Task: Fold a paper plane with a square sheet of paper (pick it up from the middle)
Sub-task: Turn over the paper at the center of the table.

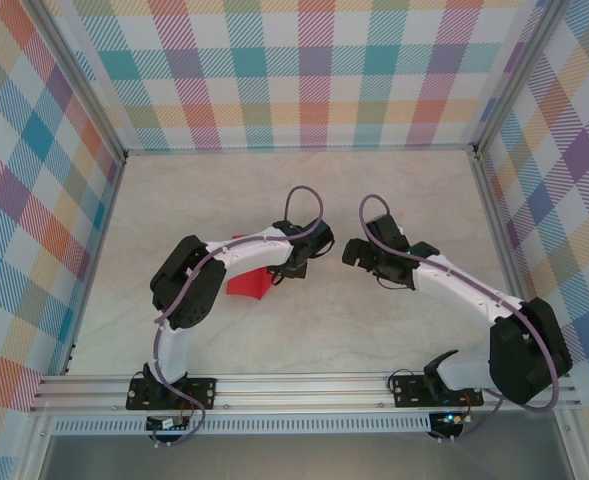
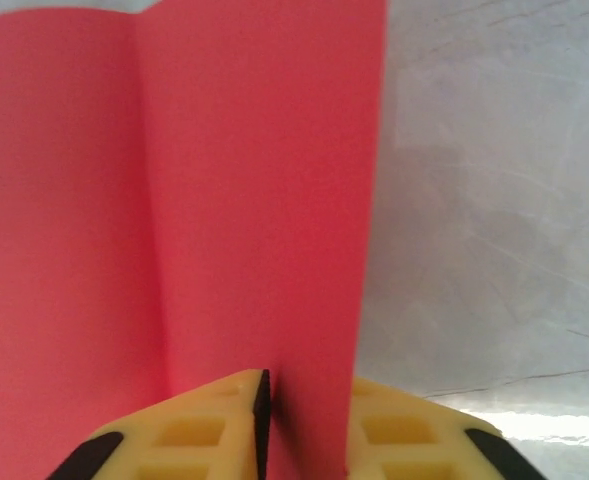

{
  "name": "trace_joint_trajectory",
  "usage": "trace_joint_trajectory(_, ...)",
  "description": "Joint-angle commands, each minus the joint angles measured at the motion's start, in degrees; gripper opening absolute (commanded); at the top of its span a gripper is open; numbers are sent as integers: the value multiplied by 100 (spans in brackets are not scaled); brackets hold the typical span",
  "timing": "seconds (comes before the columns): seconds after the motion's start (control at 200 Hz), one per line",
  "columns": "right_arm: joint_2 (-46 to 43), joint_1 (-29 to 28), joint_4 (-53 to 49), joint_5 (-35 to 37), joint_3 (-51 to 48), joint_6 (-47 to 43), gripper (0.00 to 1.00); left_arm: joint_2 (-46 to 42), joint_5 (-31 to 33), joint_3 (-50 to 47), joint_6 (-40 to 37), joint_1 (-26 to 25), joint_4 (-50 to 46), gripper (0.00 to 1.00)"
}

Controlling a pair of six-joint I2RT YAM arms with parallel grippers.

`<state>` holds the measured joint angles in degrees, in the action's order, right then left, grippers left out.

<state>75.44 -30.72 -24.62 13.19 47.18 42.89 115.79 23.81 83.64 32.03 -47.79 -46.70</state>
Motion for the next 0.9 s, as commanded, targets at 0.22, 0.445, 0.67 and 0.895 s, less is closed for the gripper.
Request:
trace_joint_trajectory(0.22, -199, 31, -252, -196, 213, 118, 95, 4, -865, 19, -168, -3, 520, 37)
trace_joint_trajectory(0.445, -263, 31, -44, -452, 110, 281, 96, -769, -1756, -257, -523, 107, 770, 45)
trace_joint_trajectory(0.67, -121, 29, 696, -1452, -20, 2, 100, -2021, -2686, -993, -602, 521, 1278, 58)
trace_joint_trajectory(0.895, 323, 6, 1661, -2701, -84, 199, 100, -2776, -3176, -1775, -298, 1089, 1811, 67)
